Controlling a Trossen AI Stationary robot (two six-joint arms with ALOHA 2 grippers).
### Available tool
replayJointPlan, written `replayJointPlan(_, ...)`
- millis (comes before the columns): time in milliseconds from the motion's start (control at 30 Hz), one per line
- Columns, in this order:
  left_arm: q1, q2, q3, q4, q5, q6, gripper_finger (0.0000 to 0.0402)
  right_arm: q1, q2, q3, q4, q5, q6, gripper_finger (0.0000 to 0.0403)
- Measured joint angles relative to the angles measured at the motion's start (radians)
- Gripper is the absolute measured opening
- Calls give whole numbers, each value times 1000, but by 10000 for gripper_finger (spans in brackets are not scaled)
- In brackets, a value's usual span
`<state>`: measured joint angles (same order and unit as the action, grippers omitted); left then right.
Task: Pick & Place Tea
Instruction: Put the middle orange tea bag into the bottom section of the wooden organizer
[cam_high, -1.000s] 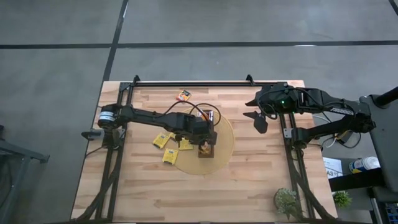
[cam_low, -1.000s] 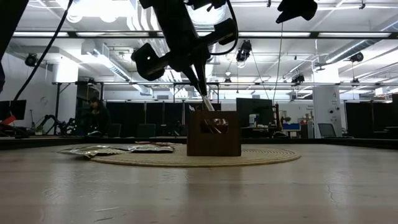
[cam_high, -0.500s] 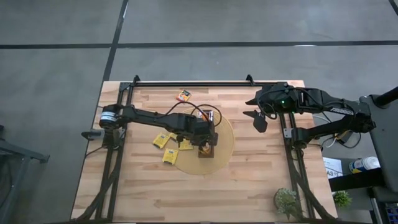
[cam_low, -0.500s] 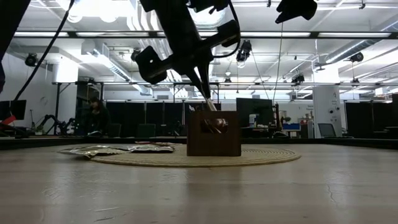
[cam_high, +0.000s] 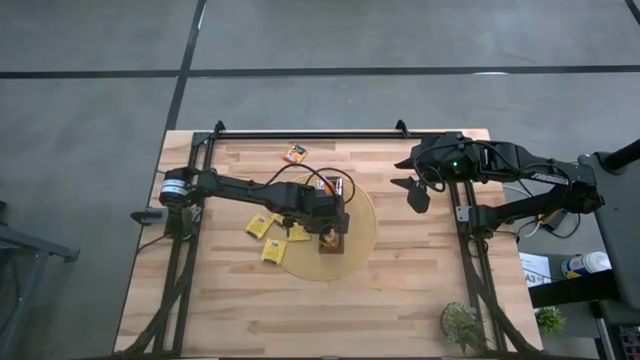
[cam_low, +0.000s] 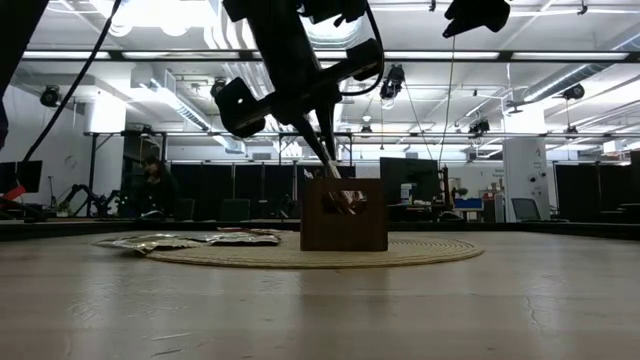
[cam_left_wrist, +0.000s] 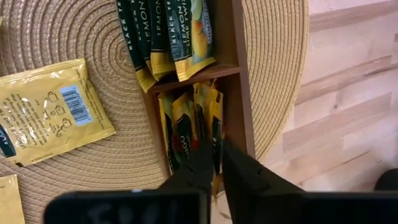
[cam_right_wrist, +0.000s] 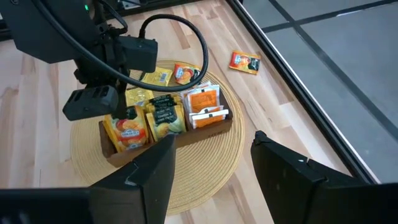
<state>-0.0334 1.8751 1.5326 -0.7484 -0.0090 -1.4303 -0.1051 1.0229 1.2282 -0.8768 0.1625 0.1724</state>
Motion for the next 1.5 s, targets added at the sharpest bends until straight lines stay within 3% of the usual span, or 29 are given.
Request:
replayJointPlan(467,6,0,0,19,0,16,119,0,0,0,0,24,-1,205)
replayJointPlan(1500,8,21,-14,109,16,49,121,0,0,-1,27,23,3,205)
